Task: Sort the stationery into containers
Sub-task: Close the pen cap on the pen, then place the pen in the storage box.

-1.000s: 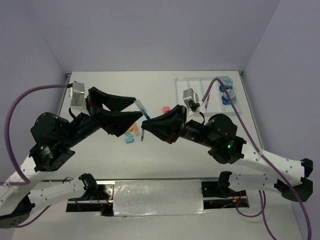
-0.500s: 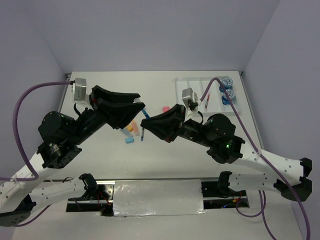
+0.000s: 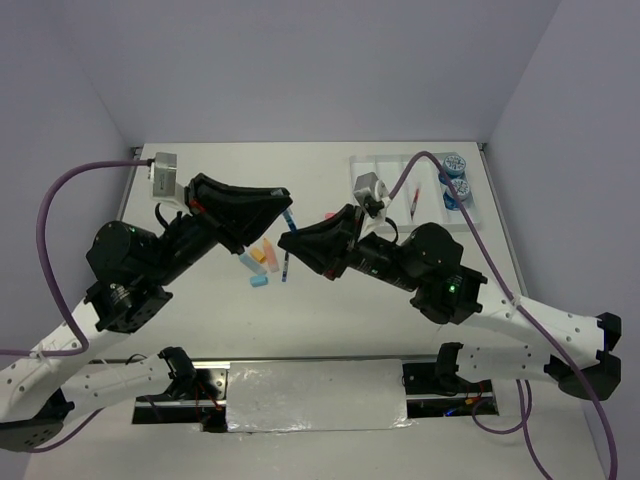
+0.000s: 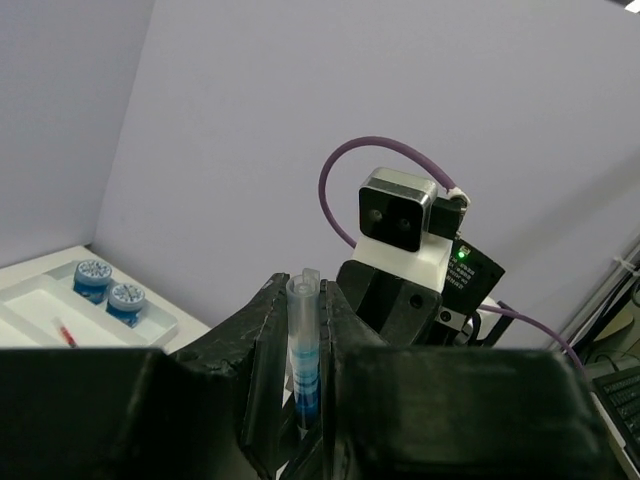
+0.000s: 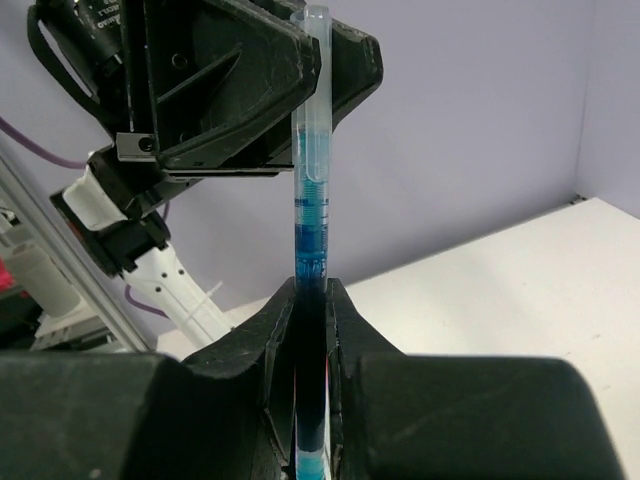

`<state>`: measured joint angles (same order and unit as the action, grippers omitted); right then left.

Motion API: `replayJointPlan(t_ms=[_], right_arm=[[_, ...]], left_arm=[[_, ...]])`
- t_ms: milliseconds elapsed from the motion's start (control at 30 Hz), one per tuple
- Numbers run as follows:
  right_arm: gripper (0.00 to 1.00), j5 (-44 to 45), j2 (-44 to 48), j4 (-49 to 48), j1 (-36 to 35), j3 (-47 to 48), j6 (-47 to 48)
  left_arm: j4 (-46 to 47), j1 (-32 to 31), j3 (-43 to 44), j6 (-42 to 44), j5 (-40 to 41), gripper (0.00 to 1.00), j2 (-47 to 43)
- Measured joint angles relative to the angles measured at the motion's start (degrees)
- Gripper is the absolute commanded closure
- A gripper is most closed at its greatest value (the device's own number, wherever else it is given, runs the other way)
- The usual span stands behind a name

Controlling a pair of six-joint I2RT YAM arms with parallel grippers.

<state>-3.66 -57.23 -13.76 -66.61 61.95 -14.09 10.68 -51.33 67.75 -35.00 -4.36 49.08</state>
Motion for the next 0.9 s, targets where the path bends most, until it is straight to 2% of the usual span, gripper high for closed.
replayJointPlan(t_ms=[167, 367, 500, 533, 567, 600, 633, 667, 700, 833, 900], right_arm=[[1.0, -0.4, -3.0, 8.7, 0.5, 6.8, 2.0], [1.0, -6.7, -10.1, 25.0, 3.1, 20.0, 2.7], [1.0, -9.1, -11.4, 28.0, 3.9, 20.3, 2.2], [1.0, -9.0, -11.0, 27.5, 4.2, 18.6, 1.9], [1.0, -8.8, -9.8, 25.8, 4.3, 15.4, 1.6], [1.0, -8.5, -8.9, 24.2, 4.6, 12.5, 1.1], [1.0, -7.9, -7.8, 22.1, 4.9, 9.4, 0.7], [1.0, -6.8, -7.0, 20.3, 5.2, 6.4, 0.7], [1.0, -5.9, -6.4, 18.3, 6.0, 3.6, 0.3], [1.0, -5.5, -5.3, 14.7, 12.9, -5.8, -2.5], [1.0, -5.3, -5.4, 16.9, 18.5, -8.3, -4.1]], left_arm=[[10.8, 0.5, -7.0, -3.0, 1.0, 1.0, -1.2], [24.7, -2.8, -17.0, -4.2, 8.5, 1.0, -2.1], [25.0, -4.8, -17.6, -3.6, 11.7, 1.0, -2.4], [22.5, -5.0, -17.4, -3.1, 12.4, 0.94, -2.8], [18.3, -5.4, -16.5, -2.4, 13.6, 0.79, -3.2], [13.3, -5.8, -15.4, -1.5, 15.0, 0.47, -3.4], [7.3, -6.4, -13.4, -0.7, 16.3, 0.29, -3.3], [1.0, -6.8, -10.9, -0.9, 17.7, 0.07, -3.0], [-5.5, -7.7, -7.8, -0.5, 20.3, 0.01, -2.4], [-28.1, -8.7, 9.2, -1.4, 34.8, 0.01, 4.0], [-37.4, -8.5, 18.0, -2.8, 43.5, 0.01, 6.4]])
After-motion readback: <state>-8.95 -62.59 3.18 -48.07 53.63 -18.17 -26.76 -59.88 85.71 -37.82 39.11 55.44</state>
